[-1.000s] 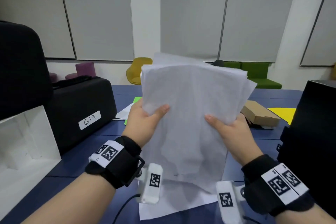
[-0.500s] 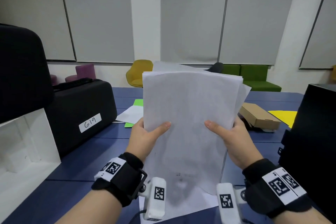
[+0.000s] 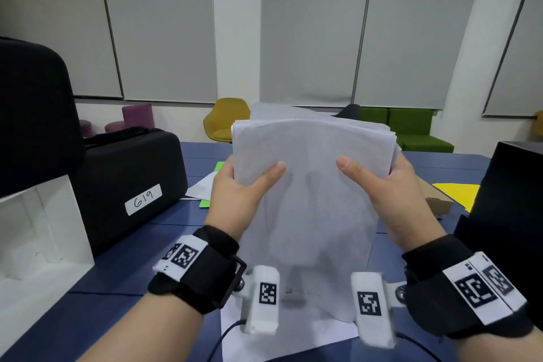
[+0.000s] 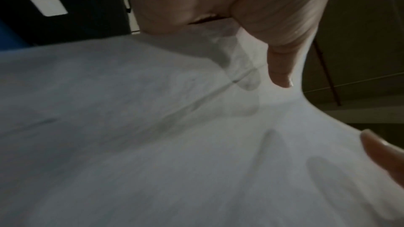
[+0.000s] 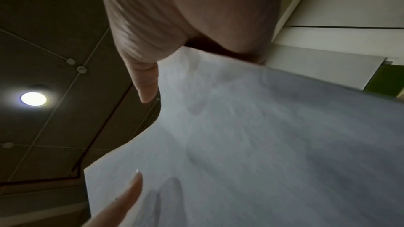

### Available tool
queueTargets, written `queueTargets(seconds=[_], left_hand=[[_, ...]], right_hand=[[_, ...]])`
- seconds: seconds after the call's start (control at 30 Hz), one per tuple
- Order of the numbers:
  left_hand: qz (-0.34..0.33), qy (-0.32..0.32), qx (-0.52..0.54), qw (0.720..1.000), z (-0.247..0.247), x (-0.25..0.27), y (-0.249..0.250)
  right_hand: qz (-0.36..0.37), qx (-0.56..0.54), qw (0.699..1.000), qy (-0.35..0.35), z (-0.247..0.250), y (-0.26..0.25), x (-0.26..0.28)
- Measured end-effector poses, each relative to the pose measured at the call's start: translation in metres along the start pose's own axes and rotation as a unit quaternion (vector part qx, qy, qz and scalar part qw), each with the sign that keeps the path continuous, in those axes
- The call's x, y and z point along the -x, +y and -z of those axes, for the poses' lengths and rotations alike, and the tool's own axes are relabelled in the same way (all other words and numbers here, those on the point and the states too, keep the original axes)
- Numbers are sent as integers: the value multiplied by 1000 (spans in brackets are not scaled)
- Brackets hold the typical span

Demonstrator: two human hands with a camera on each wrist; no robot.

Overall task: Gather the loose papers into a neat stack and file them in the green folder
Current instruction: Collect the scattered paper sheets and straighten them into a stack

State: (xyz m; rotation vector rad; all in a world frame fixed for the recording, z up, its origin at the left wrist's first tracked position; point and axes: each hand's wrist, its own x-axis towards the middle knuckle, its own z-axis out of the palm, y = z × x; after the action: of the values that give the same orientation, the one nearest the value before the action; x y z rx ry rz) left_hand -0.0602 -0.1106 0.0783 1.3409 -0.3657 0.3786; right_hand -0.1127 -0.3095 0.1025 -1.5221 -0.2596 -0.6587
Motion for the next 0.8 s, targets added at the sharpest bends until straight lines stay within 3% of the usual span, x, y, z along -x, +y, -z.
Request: queueTargets(seconds=[0.17, 0.3, 0.4, 0.8], left_hand=[[-172, 2, -122, 978, -1, -17, 35], [-249, -33, -199, 947, 5, -29, 54], [-250, -53, -222, 941, 7, -39, 53], [-217, -19, -232, 948, 7, -44, 52]], right_hand=[[-13, -15, 1000, 2, 3, -10, -5], [-33, -30, 999, -11, 5, -10, -5], [-44, -41, 998, -17, 6, -10, -5], [-85, -91, 992, -29, 8, 4, -2]])
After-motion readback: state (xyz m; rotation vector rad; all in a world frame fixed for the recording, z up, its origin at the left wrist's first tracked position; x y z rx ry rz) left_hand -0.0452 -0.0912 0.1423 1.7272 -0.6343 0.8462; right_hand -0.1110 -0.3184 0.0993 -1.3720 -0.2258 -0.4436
